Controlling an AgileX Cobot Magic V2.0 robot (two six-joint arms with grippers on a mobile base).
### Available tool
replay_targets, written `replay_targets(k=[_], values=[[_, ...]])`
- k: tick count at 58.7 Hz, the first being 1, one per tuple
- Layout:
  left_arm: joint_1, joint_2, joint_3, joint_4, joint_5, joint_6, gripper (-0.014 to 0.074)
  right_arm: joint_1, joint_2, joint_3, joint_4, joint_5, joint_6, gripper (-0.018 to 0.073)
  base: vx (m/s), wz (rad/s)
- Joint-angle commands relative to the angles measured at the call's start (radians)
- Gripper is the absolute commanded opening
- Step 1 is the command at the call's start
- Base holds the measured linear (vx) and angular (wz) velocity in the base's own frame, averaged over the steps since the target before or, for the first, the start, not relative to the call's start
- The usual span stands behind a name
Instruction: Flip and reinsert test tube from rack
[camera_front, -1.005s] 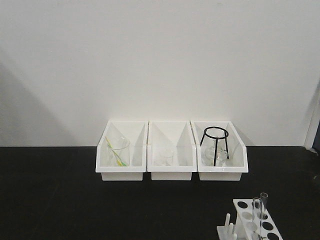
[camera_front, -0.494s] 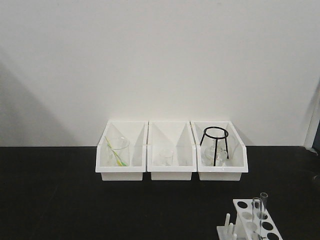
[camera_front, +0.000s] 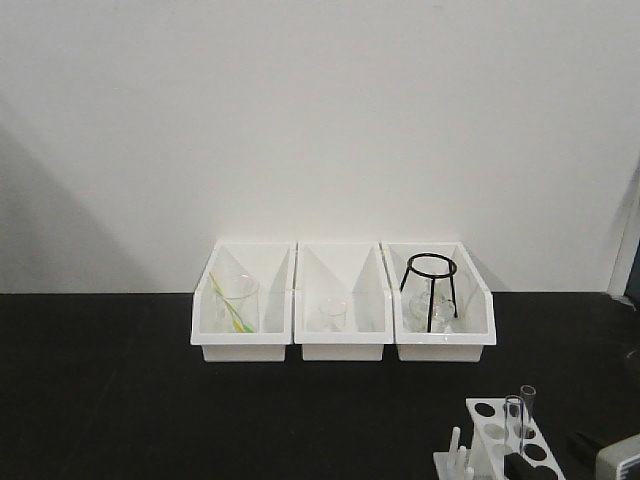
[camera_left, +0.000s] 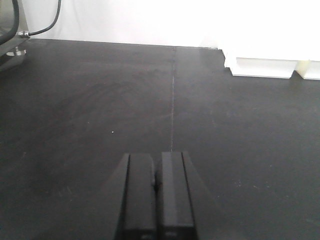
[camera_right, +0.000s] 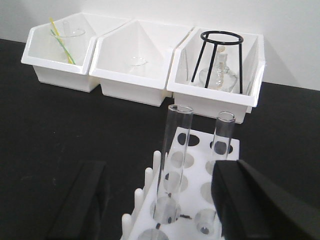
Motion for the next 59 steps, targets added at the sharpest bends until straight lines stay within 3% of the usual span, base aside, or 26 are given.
replay_targets(k=[1, 16, 40, 50, 59], values=[[-0.007, -0.011, 0.000, -0.004, -0.087, 0.000, -0.0006, 0.001, 0.055, -0.055, 0.029, -0.140, -0.002, 0.0513, 0.00, 0.00], [-0.007, -0.011, 0.000, -0.004, -0.087, 0.000, -0.0006, 0.001, 0.207, -0.184, 0.004, -0.159, 0.019, 0.0512, 0.00, 0.00], [-0.007, -0.011, 0.000, -0.004, -0.087, 0.000, -0.0006, 0.001, 0.318, -0.228, 0.001, -0.170, 0.031, 0.0498, 0.00, 0.00], [-0.007, -0.011, 0.000, -0.004, -0.087, 0.000, -0.0006, 0.001, 0.336, -0.228, 0.001, -0.176, 0.031, 0.0406, 0.00, 0.00], [-0.007, -0.011, 0.000, -0.004, -0.087, 0.000, -0.0006, 0.001, 0.336, -0.228, 0.000, -0.180, 0.030, 0.0263, 0.00, 0.00]])
